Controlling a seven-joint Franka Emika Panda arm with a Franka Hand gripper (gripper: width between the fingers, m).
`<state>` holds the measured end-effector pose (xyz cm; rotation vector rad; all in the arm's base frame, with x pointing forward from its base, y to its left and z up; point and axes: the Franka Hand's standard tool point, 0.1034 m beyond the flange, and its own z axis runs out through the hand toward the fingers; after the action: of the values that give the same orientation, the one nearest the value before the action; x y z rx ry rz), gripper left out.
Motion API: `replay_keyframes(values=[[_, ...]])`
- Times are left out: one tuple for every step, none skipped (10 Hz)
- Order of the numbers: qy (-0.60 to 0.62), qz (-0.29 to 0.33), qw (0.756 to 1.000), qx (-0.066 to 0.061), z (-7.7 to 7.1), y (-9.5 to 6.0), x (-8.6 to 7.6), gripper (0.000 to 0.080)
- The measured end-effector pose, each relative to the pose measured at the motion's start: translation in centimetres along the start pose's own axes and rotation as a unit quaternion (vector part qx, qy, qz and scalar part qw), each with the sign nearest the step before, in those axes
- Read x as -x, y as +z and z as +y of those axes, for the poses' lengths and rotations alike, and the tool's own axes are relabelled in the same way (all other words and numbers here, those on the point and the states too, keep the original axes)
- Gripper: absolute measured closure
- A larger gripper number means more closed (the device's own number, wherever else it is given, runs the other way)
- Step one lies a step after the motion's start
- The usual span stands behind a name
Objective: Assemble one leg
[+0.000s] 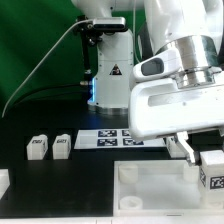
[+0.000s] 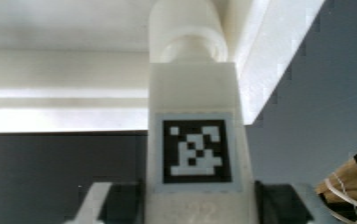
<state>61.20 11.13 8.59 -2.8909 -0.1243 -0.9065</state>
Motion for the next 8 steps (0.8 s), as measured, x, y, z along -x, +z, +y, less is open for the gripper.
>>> replay_keyframes(values=[[0.0, 0.002, 1.0, 0.0, -0.04, 0.01, -0.02, 0.0506], [0.009, 0.002, 1.0, 0.002, -0.04, -0.01, 0.01, 0.0506], [0.011, 0.001, 1.0, 0.003, 0.04, -0.05, 0.0, 0.0506], [0.011, -0.001, 1.0, 0.003, 0.06, -0.04, 0.03, 0.0506], [0.011, -0.003, 1.0, 0.003, 0.05, -0.01, 0.06, 0.0492], [0.011, -0.007, 1.0, 0.002, 0.03, 0.08, 0.27, 0.0492], [0.011, -0.008, 1.0, 0.002, 0.04, 0.08, 0.29, 0.032], [0.011, -0.008, 1.0, 0.002, 0.04, 0.11, 0.32, 0.032]])
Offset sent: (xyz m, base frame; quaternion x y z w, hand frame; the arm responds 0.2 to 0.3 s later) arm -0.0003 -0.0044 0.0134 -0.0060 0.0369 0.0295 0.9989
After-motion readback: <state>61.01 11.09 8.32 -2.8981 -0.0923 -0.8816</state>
